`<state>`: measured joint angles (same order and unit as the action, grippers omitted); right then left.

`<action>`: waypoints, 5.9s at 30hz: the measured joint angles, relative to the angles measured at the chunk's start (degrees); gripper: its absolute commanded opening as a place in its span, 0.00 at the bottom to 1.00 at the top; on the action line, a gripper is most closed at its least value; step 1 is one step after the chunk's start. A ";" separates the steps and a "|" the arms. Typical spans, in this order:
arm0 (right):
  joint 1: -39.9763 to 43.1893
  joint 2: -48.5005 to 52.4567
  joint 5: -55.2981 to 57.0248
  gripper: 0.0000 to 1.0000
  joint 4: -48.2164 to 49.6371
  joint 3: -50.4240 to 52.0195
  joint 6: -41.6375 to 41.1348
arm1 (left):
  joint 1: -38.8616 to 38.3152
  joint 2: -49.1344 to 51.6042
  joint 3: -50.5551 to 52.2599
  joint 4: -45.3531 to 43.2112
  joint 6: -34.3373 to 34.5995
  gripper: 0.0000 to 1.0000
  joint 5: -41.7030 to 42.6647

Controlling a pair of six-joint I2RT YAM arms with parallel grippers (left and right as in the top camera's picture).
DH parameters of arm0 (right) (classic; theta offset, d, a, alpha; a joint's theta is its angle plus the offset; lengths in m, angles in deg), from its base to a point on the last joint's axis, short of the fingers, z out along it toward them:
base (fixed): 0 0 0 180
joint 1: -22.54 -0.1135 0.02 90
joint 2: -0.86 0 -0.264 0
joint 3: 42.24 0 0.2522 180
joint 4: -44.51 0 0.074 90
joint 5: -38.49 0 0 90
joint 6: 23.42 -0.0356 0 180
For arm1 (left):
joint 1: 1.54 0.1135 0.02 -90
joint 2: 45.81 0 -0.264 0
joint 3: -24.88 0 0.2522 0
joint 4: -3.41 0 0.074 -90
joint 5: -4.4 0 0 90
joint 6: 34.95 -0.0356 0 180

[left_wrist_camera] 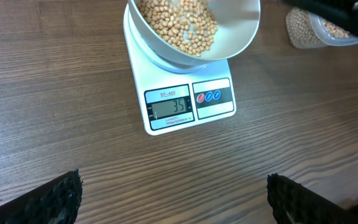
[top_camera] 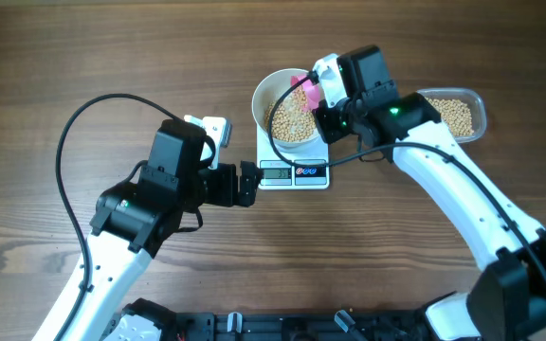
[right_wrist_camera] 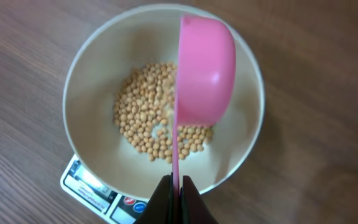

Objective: Scoop item into bowl and weigh 150g on scale
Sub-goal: 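Tilt the scoop with the right gripper to pour soybeans into the bowl, then move the empty scoop back right to the soybean tub, then scoop more soybeans from the tub with the right gripper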

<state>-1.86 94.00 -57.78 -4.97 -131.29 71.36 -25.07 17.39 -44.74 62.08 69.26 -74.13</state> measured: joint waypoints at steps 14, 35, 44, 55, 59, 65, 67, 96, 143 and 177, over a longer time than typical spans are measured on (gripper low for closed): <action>-6.03 -4.31 10.69 0.05 0.24 0.00 13.09 | 0.00 0.00 0.00 0.00 0.00 1.00 0.00; -9.99 -4.31 14.51 0.04 0.24 0.00 10.36 | 0.00 0.00 0.00 0.00 0.00 1.00 0.00; 1.03 -6.82 3.37 0.04 0.22 0.00 -0.61 | 0.00 0.00 0.00 0.00 0.00 1.00 0.00; 31.30 -15.41 -6.38 0.04 -8.63 -0.37 -6.25 | 0.00 0.00 0.00 0.00 0.00 1.00 0.00; 38.32 -14.23 -8.04 0.04 -13.07 -0.37 -5.81 | 0.00 0.00 0.00 0.00 0.00 1.00 0.00; 43.63 -9.70 -8.74 0.04 -16.26 -0.37 -3.56 | 0.00 0.00 0.00 0.00 0.00 1.00 0.00; 43.65 -7.91 -8.76 0.04 -17.31 -0.35 -1.90 | 0.00 0.00 0.00 0.00 0.00 1.00 0.00; 37.53 -1.40 5.90 0.04 -14.64 0.15 6.49 | 0.00 0.00 0.00 0.00 0.00 1.00 0.00; 37.70 0.09 -4.81 0.04 -7.21 10.45 1.44 | 0.00 0.00 0.00 0.00 0.00 1.00 0.00; 51.49 3.08 -33.35 0.04 -2.40 16.74 1.05 | 0.00 0.00 0.00 0.00 0.00 1.00 0.00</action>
<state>49.63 97.09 -91.13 -7.38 -114.55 72.41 -25.07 17.39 -44.74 62.08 69.26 -74.13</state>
